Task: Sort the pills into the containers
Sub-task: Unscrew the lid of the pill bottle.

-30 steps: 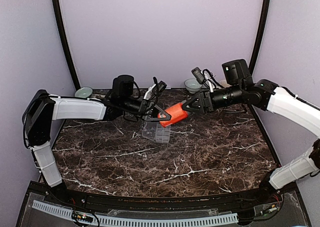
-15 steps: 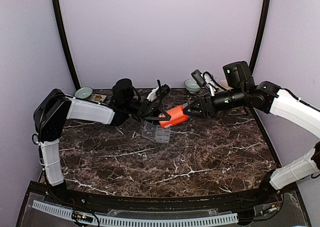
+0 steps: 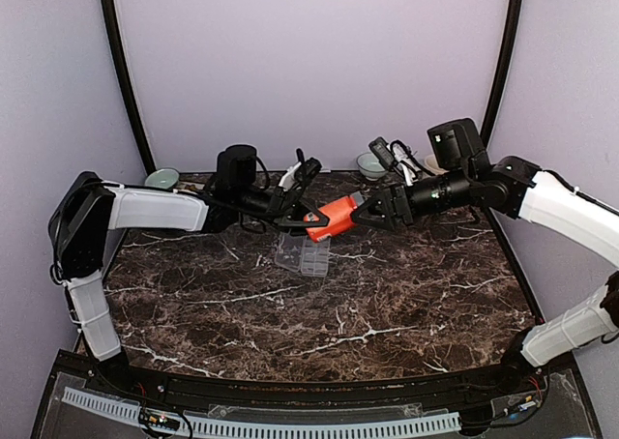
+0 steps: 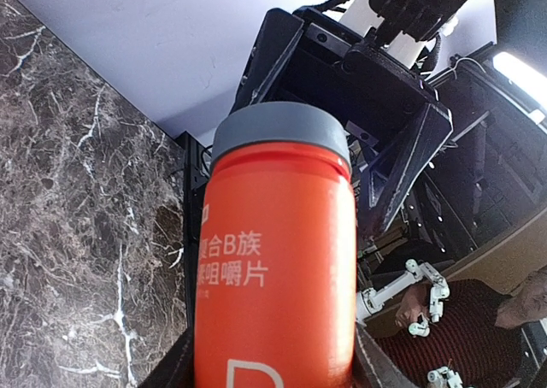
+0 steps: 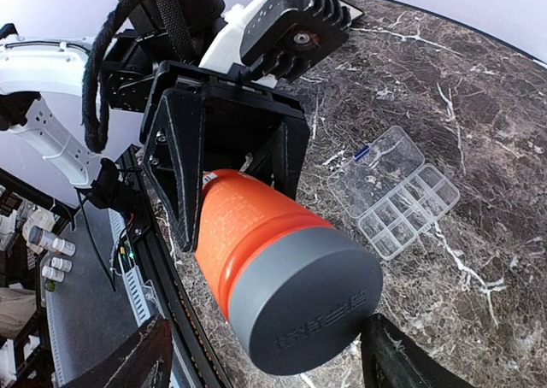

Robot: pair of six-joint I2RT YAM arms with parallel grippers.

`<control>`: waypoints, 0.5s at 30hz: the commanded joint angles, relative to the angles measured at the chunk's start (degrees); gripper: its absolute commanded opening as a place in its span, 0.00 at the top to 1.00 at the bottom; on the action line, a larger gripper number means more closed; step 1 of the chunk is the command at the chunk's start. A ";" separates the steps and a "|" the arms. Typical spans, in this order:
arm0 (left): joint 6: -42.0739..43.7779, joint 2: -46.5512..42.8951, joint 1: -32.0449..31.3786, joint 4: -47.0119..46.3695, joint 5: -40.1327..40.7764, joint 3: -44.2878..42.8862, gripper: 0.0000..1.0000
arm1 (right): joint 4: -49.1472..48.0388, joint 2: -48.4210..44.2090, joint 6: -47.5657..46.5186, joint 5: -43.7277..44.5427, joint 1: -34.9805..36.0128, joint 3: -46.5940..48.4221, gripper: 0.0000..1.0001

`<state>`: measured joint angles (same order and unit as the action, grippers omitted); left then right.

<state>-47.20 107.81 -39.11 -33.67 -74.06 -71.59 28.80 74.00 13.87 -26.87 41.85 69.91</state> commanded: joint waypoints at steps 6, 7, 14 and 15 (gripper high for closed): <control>17.90 -9.01 0.34 17.64 7.17 -0.74 1.00 | -6.98 1.64 9.83 -4.84 -1.12 1.60 0.21; 19.07 -9.61 0.28 18.69 7.90 -0.43 1.00 | -8.02 1.81 11.11 -5.35 -1.22 1.46 0.20; 25.00 -12.70 0.26 25.05 11.59 0.99 1.00 | -15.59 2.91 19.95 -7.88 -1.50 0.58 0.19; 25.44 -13.43 0.23 25.32 11.97 1.34 1.00 | -16.06 2.99 20.76 -7.87 -1.50 0.58 0.18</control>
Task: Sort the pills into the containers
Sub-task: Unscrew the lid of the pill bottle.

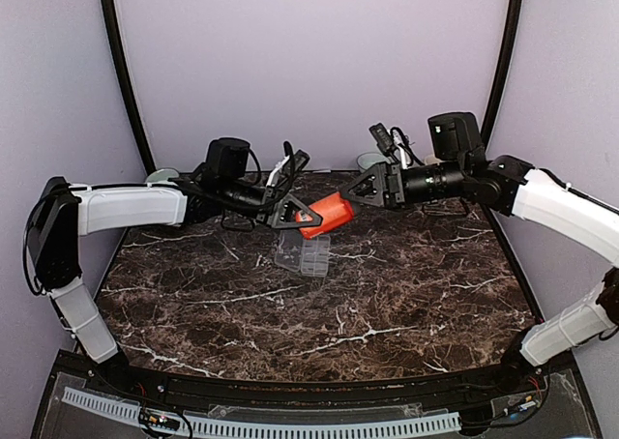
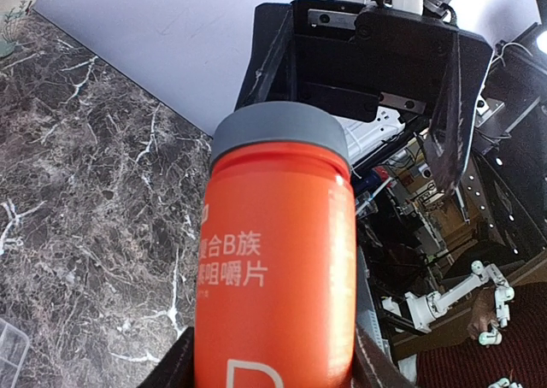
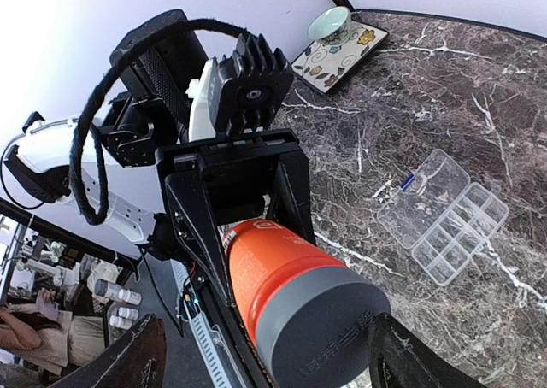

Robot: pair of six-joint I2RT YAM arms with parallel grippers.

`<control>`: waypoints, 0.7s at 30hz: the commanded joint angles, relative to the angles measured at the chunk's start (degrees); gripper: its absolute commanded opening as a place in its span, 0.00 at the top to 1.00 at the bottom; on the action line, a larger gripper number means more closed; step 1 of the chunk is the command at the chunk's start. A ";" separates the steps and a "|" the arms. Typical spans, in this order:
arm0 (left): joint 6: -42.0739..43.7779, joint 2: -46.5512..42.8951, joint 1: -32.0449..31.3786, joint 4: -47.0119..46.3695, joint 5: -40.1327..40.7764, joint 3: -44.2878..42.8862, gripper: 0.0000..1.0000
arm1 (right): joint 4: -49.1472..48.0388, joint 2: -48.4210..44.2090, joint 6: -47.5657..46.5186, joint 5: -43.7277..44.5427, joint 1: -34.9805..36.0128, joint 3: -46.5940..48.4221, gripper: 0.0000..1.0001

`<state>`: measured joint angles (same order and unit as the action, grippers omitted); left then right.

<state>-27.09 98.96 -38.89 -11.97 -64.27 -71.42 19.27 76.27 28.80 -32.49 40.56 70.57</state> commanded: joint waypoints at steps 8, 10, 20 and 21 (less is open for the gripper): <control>13.95 -8.77 -0.95 11.43 10.19 1.58 1.00 | -6.97 2.28 14.73 -0.46 -0.21 1.21 0.17; 16.53 -9.49 -1.61 13.74 12.91 1.38 1.00 | -5.72 2.97 16.80 -0.03 -0.22 1.89 0.18; 23.97 -13.26 -4.08 17.09 23.78 3.34 1.00 | 0.17 4.60 22.22 3.07 -0.30 3.44 0.20; 24.54 -13.65 -4.35 17.28 24.80 3.46 1.00 | 0.29 4.79 22.68 2.87 -0.30 3.44 0.21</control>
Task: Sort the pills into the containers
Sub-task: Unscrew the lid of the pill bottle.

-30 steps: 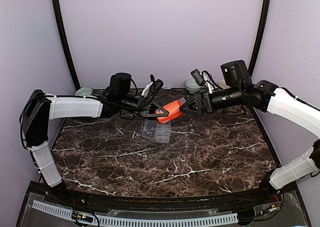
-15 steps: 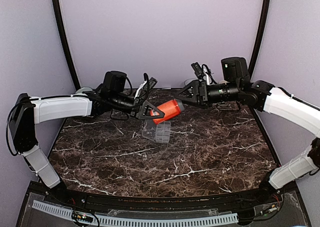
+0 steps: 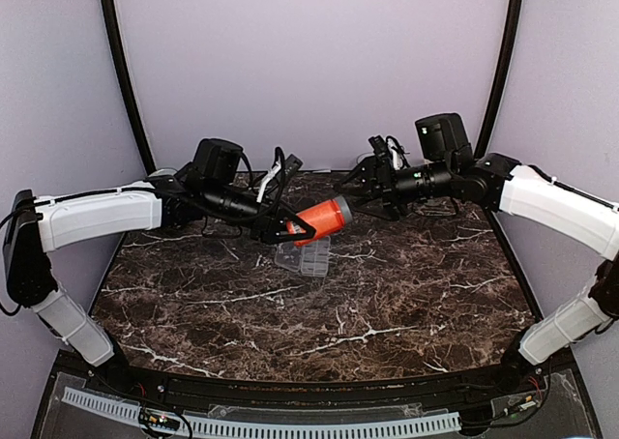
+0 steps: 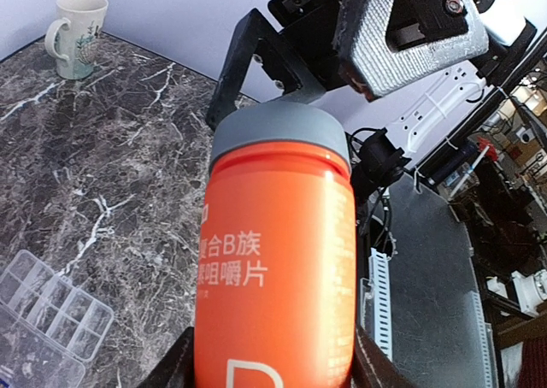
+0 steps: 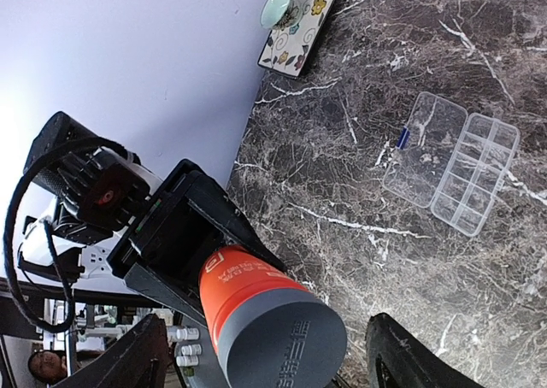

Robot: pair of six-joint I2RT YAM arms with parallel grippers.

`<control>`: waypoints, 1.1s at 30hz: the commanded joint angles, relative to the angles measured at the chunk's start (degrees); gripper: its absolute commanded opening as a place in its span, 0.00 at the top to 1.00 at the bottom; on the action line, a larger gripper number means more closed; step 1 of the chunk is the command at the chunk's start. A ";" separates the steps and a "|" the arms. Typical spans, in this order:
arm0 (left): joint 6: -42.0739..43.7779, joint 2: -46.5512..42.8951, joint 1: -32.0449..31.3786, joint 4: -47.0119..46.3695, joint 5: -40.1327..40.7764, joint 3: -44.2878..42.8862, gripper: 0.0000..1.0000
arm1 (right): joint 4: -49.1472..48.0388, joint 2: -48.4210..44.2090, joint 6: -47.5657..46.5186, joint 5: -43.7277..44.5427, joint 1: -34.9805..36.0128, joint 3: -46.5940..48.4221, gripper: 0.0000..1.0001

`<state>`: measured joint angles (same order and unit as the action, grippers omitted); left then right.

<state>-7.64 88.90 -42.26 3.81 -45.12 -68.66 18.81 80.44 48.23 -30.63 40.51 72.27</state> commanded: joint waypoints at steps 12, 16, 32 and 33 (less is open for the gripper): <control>8.87 -6.20 -2.55 0.95 12.39 2.20 1.00 | -1.71 3.19 6.58 -4.34 -0.26 -0.25 0.29; 9.20 -6.20 -2.65 1.07 12.82 2.04 1.00 | -3.42 3.64 7.66 -5.97 -0.26 -0.73 0.32; 7.83 -5.52 -2.95 -0.48 11.65 1.70 1.00 | -5.57 4.17 7.05 -8.29 -0.35 -1.24 0.84; 7.37 -5.32 -2.94 -0.63 10.90 1.58 1.00 | -5.49 3.93 6.48 -8.16 -0.42 -1.32 0.88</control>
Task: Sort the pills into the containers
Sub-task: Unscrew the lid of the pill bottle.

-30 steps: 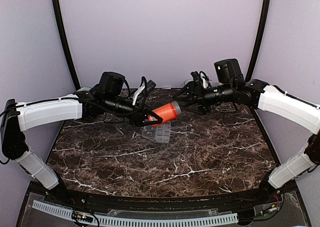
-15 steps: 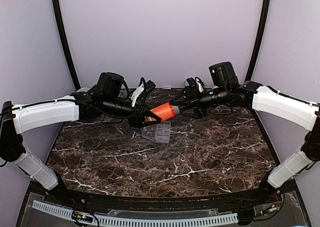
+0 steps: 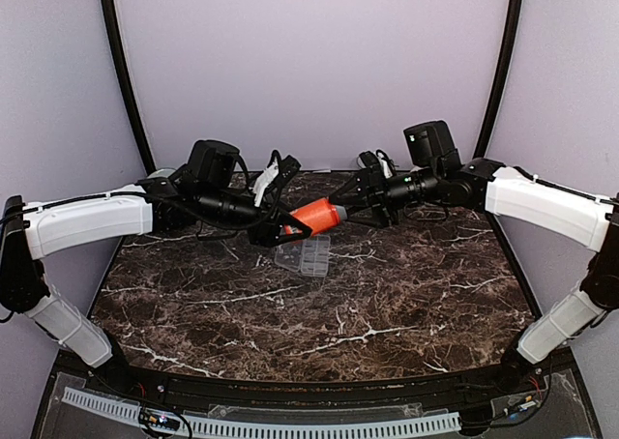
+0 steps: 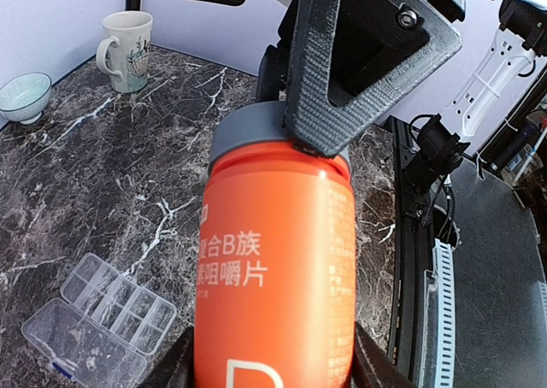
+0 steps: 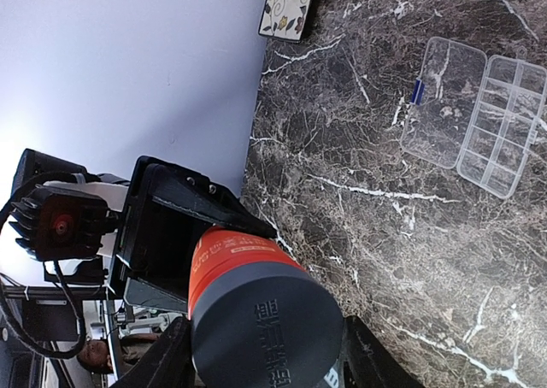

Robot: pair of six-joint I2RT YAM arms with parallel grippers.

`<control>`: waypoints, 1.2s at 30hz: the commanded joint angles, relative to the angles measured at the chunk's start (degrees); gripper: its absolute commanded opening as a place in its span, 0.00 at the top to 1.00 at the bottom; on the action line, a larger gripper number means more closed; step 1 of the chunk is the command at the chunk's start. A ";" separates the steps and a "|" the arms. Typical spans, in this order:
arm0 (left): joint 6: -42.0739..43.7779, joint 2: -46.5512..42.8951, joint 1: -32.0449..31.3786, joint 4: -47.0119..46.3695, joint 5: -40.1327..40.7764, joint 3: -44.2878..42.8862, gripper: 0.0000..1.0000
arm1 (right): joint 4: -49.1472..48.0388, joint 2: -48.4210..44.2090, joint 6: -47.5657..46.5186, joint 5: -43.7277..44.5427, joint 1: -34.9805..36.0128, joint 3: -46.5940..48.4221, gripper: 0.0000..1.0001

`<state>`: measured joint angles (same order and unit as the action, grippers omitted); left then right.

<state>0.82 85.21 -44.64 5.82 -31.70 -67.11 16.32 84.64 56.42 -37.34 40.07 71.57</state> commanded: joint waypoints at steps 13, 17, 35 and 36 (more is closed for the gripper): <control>-10.86 4.04 0.36 -0.99 -19.74 -5.33 1.00 | 0.40 -7.48 -20.75 5.02 0.00 -4.13 0.99; -14.03 4.68 0.88 -2.99 -22.98 -5.37 1.00 | 0.85 -10.63 -25.26 7.13 0.00 -5.12 1.00; -40.93 8.24 3.88 -31.10 -38.94 -1.69 1.00 | 6.24 -17.81 -39.07 14.94 0.09 -8.52 1.00; -43.21 8.22 4.20 -33.85 -39.50 -0.87 1.00 | 6.79 -17.98 -39.61 15.39 0.09 -8.33 1.00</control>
<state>-31.70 95.26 -42.81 -13.87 -62.81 -70.22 17.67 67.72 21.56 -30.15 41.06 62.96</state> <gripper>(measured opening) 0.499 0.501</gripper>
